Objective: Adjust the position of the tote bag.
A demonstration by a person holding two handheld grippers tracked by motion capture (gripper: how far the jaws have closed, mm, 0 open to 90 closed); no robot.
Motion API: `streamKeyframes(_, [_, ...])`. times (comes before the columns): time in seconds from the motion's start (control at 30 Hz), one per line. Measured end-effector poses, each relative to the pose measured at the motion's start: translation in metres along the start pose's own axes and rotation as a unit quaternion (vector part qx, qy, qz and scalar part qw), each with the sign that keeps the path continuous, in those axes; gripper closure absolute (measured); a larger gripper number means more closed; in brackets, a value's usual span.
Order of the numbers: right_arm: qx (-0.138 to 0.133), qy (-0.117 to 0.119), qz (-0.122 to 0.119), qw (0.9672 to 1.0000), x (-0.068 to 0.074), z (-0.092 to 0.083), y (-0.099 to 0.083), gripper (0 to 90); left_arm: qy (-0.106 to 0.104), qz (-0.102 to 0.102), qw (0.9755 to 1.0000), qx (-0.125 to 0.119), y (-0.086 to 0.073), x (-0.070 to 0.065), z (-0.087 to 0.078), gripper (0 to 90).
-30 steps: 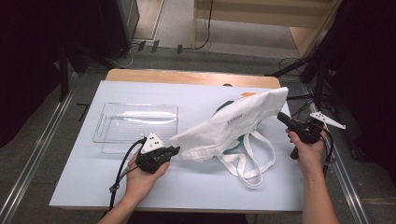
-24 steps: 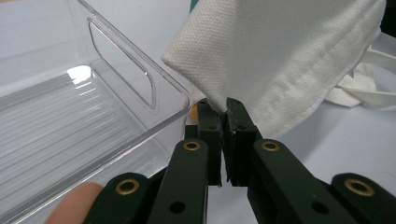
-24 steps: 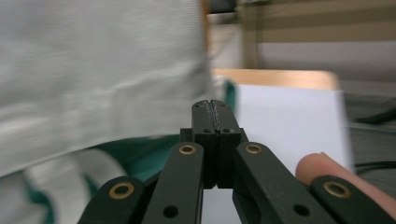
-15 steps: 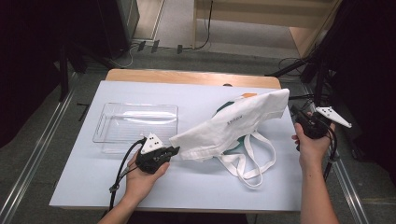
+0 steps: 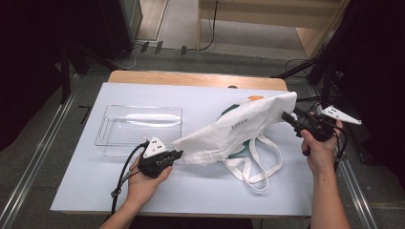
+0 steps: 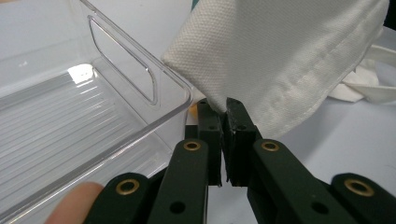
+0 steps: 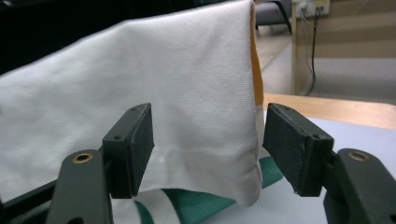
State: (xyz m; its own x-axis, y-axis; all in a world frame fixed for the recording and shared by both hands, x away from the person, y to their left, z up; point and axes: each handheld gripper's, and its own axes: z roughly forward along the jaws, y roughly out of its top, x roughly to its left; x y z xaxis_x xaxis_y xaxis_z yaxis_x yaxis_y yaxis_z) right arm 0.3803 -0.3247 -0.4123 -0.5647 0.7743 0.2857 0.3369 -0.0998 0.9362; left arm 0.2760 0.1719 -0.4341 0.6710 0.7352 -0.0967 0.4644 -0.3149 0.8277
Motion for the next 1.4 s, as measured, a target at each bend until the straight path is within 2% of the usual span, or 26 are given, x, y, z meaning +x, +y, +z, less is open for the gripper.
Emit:
streamKeyframes(0.03, [0.006, -0.007, 0.002, 1.0, -0.002, 0.004, 0.0, 33.3, 0.0, 0.0, 1.0, 0.0, 0.0, 0.0, 0.0, 89.0])
streamKeyframes(0.07, [0.009, -0.005, 0.017, 0.9998, -0.006, 0.011, 0.001, 35.1, -0.001, 0.001, 1.0, 0.0, 0.0, 0.0, 0.0, 89.0])
streamKeyframes(0.13, [0.011, 0.003, 0.024, 0.9996, -0.007, 0.013, 0.001, 36.2, -0.002, 0.002, 1.0, 0.001, -0.001, 0.0, 0.0, 89.0])
streamKeyframes(0.2, [0.014, 0.024, 0.014, 0.9995, -0.007, 0.015, -0.001, 52.0, -0.001, 0.001, 1.0, 0.002, -0.001, 0.0, 0.0, 89.0])
streamKeyframes(0.23, [0.016, 0.023, 0.007, 0.9996, -0.005, 0.015, -0.002, 61.3, -0.003, -0.002, 1.0, 0.001, -0.001, 0.001, 0.0, 89.1])
streamKeyframes(0.27, [0.02, 0.003, -0.001, 0.9998, -0.002, 0.012, -0.001, 76.4, -0.006, -0.004, 1.0, -0.002, -0.002, 0.002, -0.001, 89.1])
streamKeyframes(0.33, [0.016, 0.003, -0.006, 0.9998, -0.001, 0.01, -0.001, 79.4, -0.008, -0.005, 0.9999, -0.009, -0.001, 0.001, -0.001, 89.0])
streamKeyframes(0.37, [0.014, -0.002, -0.013, 0.9998, 0.004, 0.006, -0.001, 80.2, -0.009, -0.004, 0.9999, -0.013, -0.001, 0.0, -0.001, 89.1])
streamKeyframes(0.4, [0.015, -0.019, -0.029, 0.9993, 0.009, 0.002, -0.001, 80.8, -0.011, -0.005, 0.9998, -0.016, 0.0, -0.001, -0.001, 89.1])
streamKeyframes(0.5, [0.012, -0.047, -0.072, 0.9962, 0.026, -0.011, -0.009, 82.1, -0.016, -0.011, 0.9995, -0.026, 0.004, -0.004, 0.0, 89.2])
streamKeyframes(0.6, [-0.014, -0.054, -0.073, 0.9957, 0.038, -0.03, -0.019, 83.1, -0.017, -0.009, 0.999, -0.039, 0.015, -0.009, 0.0, 89.3])
streamKeyframes(0.73, [-0.048, -0.072, -0.063, 0.9943, 0.046, -0.057, -0.029, 83.6, -0.022, -0.025, 0.998, -0.055, 0.032, -0.01, 0.002, 89.4])
streamKeyframes(0.8, [-0.055, -0.093, -0.069, 0.9918, 0.048, -0.07, -0.031, 83.8, -0.023, -0.034, 0.9975, -0.058, 0.039, -0.008, 0.004, 89.6])
streamKeyframes(0.83, [-0.057, -0.111, -0.071, 0.9897, 0.05, -0.077, -0.03, 84.0, -0.021, -0.034, 0.9974, -0.06, 0.043, -0.007, 0.005, 89.6])
streamKeyframes(0.87, [-0.073, -0.13, -0.07, 0.9864, 0.057, -0.091, -0.028, 84.3, -0.024, -0.037, 0.997, -0.064, 0.048, -0.007, 0.006, 89.6])
streamKeyframes(0.93, [-0.074, -0.134, -0.07, 0.9857, 0.06, -0.094, -0.028, 84.3, -0.03, -0.042, 0.996, -0.073, 0.056, -0.008, 0.006, 89.7])
streamKeyframes(0.97, [-0.078, -0.151, -0.086, 0.9818, 0.069, -0.1, -0.026, 84.3, -0.036, -0.046, 0.9954, -0.076, 0.058, -0.008, 0.006, 89.7])
streamKeyframes(1.07, [-0.096, -0.166, -0.1, 0.9764, 0.084, -0.112, -0.02, 84.3, -0.051, -0.067, 0.992, -0.093, 0.069, -0.005, 0.004, 89.6])
streamKeyframes(1.13, [-0.115, -0.169, -0.096, 0.9742, 0.094, -0.12, -0.018, 84.3, -0.041, -0.078, 0.991, -0.101, 0.072, 0.0, 0.004, 89.5])
streamKeyframes(1.17, [-0.116, -0.169, -0.099, 0.9738, 0.099, -0.12, -0.021, 84.3, -0.032, -0.082, 0.9911, -0.099, 0.072, 0.002, 0.006, 89.4])
streamKeyframes(1.23, [-0.105, -0.175, -0.104, 0.9734, 0.105, -0.116, -0.032, 84.2, -0.021, -0.093, 0.9923, -0.08, 0.069, 0.007, 0.014, 89.2])
streamKeyframes(1.3, [-0.086, -0.183, -0.097, 0.9746, 0.107, -0.11, -0.043, 83.9, -0.005, -0.09, 0.994, -0.062, 0.066, 0.007, 0.022, 88.9])
streamKeyframes(1.33, [-0.079, -0.182, -0.083, 0.9766, 0.105, -0.108, -0.049, 83.7, 0.004, -0.087, 0.9945, -0.058, 0.064, 0.007, 0.025, 88.9])
streamKeyframes(1.4, [-0.078, -0.188, -0.06, 0.9774, 0.102, -0.107, -0.055, 83.5, 0.006, -0.088, 0.9945, -0.057, 0.064, 0.009, 0.026, 89.0])
